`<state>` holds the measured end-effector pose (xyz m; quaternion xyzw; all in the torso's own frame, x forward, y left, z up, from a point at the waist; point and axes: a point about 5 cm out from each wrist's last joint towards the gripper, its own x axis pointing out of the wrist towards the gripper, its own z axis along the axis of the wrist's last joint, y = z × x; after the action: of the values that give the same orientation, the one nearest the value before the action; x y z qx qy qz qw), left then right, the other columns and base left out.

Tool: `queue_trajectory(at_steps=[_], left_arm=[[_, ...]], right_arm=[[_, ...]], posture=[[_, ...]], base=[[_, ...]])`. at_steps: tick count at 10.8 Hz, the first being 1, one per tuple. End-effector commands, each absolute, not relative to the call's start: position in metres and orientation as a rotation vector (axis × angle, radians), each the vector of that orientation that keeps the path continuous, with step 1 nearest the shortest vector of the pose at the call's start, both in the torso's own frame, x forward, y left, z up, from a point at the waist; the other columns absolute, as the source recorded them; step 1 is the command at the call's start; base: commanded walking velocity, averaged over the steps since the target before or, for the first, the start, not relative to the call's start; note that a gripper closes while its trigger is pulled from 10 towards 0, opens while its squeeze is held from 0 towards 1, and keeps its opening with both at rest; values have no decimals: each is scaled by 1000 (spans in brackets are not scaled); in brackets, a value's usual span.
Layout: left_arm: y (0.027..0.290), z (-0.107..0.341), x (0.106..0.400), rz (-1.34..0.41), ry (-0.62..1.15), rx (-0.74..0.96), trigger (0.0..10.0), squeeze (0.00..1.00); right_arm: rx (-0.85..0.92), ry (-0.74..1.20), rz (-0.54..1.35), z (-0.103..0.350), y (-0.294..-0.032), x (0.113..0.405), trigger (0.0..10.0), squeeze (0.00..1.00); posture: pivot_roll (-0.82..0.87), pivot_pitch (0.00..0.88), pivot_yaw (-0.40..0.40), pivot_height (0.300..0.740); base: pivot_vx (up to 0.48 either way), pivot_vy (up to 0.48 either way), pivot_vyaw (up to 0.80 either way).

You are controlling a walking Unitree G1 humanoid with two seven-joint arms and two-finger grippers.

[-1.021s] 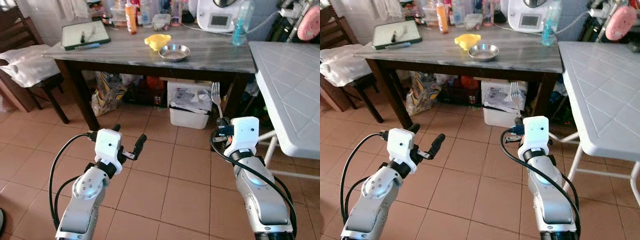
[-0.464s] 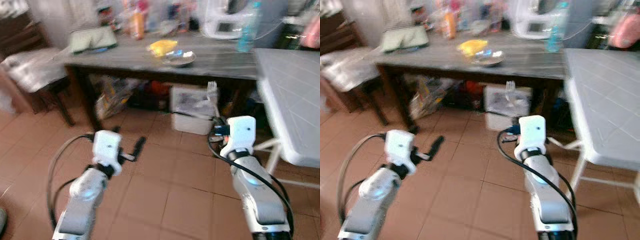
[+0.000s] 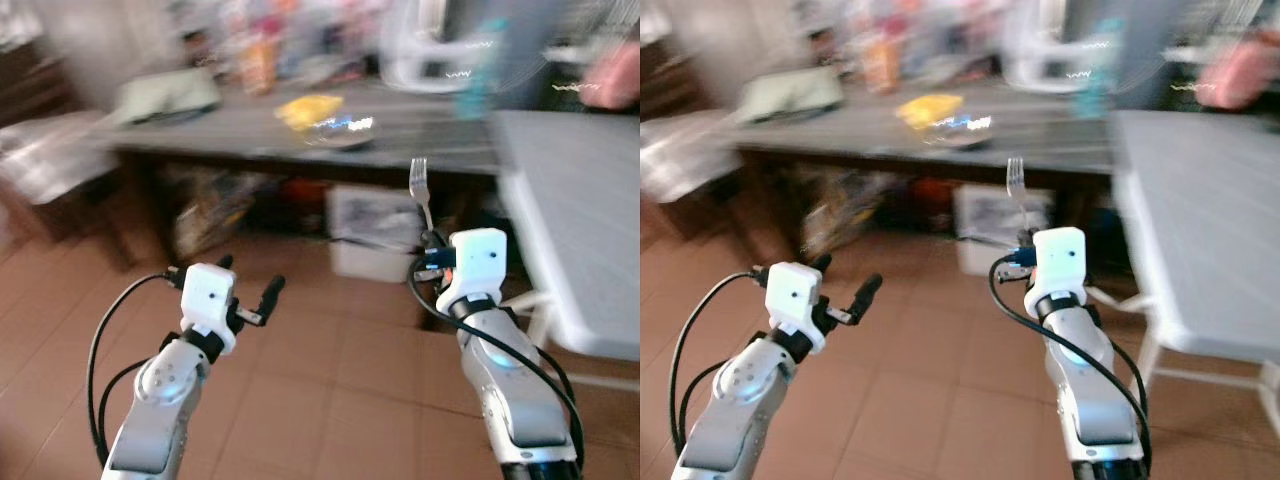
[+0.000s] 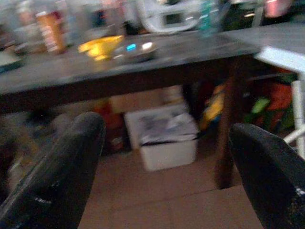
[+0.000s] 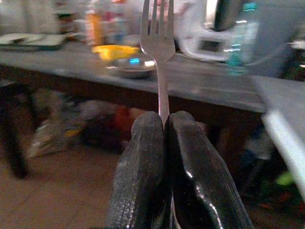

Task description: Setting the table

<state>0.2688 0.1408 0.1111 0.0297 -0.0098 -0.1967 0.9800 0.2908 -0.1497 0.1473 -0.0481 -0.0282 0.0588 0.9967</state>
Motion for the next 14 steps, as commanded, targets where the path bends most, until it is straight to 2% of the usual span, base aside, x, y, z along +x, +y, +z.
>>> queue_trajectory(at_steps=[1,5,14], left_arm=[[134,113,269,-416,-31,54,10000,0],[134,113,268,-420,-32,55,10000,0],[134,112,269,-422,-21,53,10000,0]], right_arm=[[-99,-63,95,149,-157,290,10000,0],[-101,-66,104,150,-157,291,10000,0],[-123,-60,116,148,-157,289,10000,0]], posture=[[18,0,44,740],[19,0,46,740],[11,0,45,740]], base=[[349,0,-469],[344,0,0],[459,0,0]])
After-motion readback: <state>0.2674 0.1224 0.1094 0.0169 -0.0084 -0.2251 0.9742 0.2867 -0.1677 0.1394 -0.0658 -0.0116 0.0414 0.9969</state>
